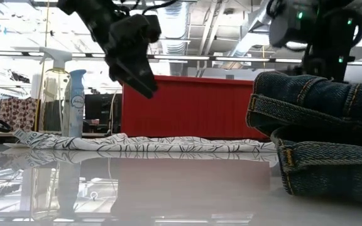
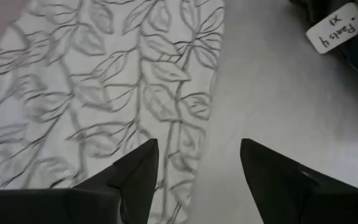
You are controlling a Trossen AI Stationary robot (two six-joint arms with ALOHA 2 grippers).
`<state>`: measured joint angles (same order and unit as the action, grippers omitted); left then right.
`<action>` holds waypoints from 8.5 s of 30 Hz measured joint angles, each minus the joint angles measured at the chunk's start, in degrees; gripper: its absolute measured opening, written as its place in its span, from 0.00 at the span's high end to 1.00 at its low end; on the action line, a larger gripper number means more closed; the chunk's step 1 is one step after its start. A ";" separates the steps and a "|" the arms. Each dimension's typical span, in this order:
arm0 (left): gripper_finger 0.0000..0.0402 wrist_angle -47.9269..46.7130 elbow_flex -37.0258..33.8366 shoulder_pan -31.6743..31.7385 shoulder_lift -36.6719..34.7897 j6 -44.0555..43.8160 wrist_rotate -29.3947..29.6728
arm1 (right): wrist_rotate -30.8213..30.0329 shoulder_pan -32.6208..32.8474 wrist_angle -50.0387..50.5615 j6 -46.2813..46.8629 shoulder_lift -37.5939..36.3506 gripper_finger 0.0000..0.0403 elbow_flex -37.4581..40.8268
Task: Fold Laundry from Bin
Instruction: Fold the white from the red laundry bin
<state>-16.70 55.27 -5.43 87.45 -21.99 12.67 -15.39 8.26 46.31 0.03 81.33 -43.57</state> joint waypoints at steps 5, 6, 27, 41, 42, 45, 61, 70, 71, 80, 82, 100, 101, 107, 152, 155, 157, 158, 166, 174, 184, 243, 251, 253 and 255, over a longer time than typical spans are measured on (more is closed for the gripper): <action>0.46 7.76 0.13 0.70 3.78 1.23 -0.45 | -2.12 -0.20 0.21 0.40 5.13 0.37 0.00; 0.46 9.14 0.15 1.02 4.25 1.23 -0.83 | -3.09 -0.30 0.18 1.11 5.99 0.37 -0.05; 0.54 46.86 0.05 7.21 16.96 -11.76 1.71 | -3.38 -0.46 -1.84 14.74 8.86 0.96 -0.33; 0.98 46.22 7.84 5.31 30.91 -16.90 -0.45 | -2.95 -0.46 -1.82 18.07 8.88 0.96 -0.66; 0.99 42.98 9.08 5.31 31.53 -16.49 -0.11 | -2.93 -0.46 -1.80 18.39 8.88 0.96 -0.67; 1.00 36.29 12.11 5.33 32.99 -16.18 0.02 | -2.92 -0.41 -1.54 18.62 8.89 0.96 -0.88; 1.00 30.12 14.91 5.05 34.58 -13.08 -1.75 | -8.75 -2.73 2.27 14.46 4.92 0.97 -7.03; 1.00 30.31 14.76 5.24 33.62 -13.57 -2.54 | -8.75 -4.30 -4.75 12.76 4.07 0.97 -10.82; 1.00 30.02 14.72 5.52 32.62 -13.16 -4.02 | -8.75 -4.27 -5.89 12.79 4.07 0.97 -10.82; 1.00 15.49 14.84 6.48 18.71 -9.86 -4.27 | -11.03 -4.30 -7.83 12.94 4.05 0.97 -10.84; 1.00 13.37 14.11 5.58 17.22 -9.97 -4.07 | -11.54 -4.27 -10.00 12.20 4.05 0.97 -10.84; 1.00 27.83 -6.79 1.66 17.54 -22.85 0.24 | -10.44 -3.74 -20.50 2.35 4.05 0.97 -15.09; 1.00 27.83 -6.86 1.64 17.54 -22.84 0.22 | -9.34 -3.57 -21.24 1.01 4.05 0.97 -15.47; 1.00 28.06 -6.89 1.64 17.54 -22.29 0.02 | -3.39 -2.88 -25.51 -0.98 4.22 0.97 -15.72; 1.00 30.76 -6.95 1.51 17.54 -19.73 -4.00 | 12.15 -7.75 -29.24 -6.83 16.69 0.63 -23.79; 1.00 30.98 -6.95 1.44 17.54 -19.63 -4.92 | 12.77 -8.04 -25.85 -4.10 16.68 0.57 -23.82; 1.00 31.04 -6.95 1.42 17.54 -19.53 -4.85 | 13.57 -8.43 -21.49 -2.71 16.49 0.55 -23.82; 1.00 31.03 -6.95 1.42 17.54 -19.56 -4.77 | 13.88 -8.44 -19.20 -2.00 16.39 0.55 -23.79; 1.00 31.38 -6.93 1.42 17.54 -19.73 -1.64 | 14.15 -6.03 -16.66 2.44 16.35 0.55 -20.15; 1.00 31.29 -6.93 1.42 17.54 -20.07 -1.51 | 12.05 -4.10 -22.53 5.16 17.41 0.55 -17.47; 1.00 31.22 -6.93 1.42 17.54 -20.68 -0.93 | 9.89 -3.40 -22.38 5.57 21.70 0.55 -16.79; 1.00 30.22 -6.91 0.46 13.15 -15.60 1.23 | 22.81 -13.85 -35.26 -3.34 23.07 0.79 -26.40; 1.00 26.63 -6.91 0.37 13.22 -15.14 4.81 | 22.85 -13.97 -29.55 -4.09 18.87 0.59 -26.49; 1.00 25.87 -6.91 0.39 13.22 -15.18 5.85 | 22.44 -14.03 -25.56 -6.05 17.39 0.55 -26.49; 1.00 25.91 -6.91 0.39 13.22 -15.17 6.03 | 20.09 -14.21 -19.72 -8.40 16.11 0.54 -26.49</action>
<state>9.21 48.36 -5.04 100.66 -37.15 18.70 4.70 -5.95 26.59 -8.36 97.45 -70.06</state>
